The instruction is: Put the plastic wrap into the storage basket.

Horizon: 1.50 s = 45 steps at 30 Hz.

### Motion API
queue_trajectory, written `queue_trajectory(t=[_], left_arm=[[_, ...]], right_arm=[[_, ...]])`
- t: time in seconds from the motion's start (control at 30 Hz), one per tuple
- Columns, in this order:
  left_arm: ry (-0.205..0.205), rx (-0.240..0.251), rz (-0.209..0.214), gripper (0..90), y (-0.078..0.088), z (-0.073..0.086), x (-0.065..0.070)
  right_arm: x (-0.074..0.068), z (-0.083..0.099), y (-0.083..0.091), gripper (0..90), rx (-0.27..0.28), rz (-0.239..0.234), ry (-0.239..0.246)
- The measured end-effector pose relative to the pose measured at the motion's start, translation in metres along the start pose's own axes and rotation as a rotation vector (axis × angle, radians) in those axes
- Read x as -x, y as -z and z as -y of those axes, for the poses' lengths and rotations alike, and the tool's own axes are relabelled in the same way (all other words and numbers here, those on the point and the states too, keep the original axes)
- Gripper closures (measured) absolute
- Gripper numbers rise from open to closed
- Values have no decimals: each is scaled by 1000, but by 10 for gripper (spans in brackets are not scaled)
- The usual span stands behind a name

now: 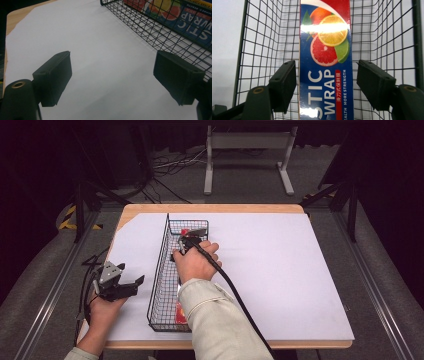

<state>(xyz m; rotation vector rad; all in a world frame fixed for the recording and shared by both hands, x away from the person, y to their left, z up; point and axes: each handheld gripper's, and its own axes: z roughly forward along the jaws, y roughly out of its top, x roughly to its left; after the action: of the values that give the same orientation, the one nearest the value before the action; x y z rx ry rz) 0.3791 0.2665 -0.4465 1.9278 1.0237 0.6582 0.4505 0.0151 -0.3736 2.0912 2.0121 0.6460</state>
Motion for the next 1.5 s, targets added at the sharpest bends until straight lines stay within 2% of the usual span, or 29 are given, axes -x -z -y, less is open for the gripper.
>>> queue_trajectory(t=[0.23, 0.5, 0.63, 0.77, 1.03, 1.13, 1.3, 1.5], left_arm=[[12, 0, 6, 158, 1, 1, -2], [12, -3, 1, 158, 1, 1, -1], [9, -4, 1, 158, 1, 1, -1], [12, -9, 2, 158, 0, 1, -1], [9, -5, 1, 158, 1, 1, -2], [10, -6, 0, 158, 0, 1, -2], [10, -7, -1, 158, 0, 1, -1], [11, -6, 1, 158, 0, 1, -2]], right_arm=[[-2, -4, 12, 340, 16, 9, 18], [2, -10, 34, 339, 65, 11, 32], [4, -15, 45, 318, 93, 4, 72], [9, -18, 53, 307, 109, 6, 89], [28, -27, 72, 287, 146, -2, 88], [36, -30, 78, 268, 172, -1, 120], [47, -31, 84, 243, 192, -2, 203], [63, -32, 92, 230, 196, -14, 235]])
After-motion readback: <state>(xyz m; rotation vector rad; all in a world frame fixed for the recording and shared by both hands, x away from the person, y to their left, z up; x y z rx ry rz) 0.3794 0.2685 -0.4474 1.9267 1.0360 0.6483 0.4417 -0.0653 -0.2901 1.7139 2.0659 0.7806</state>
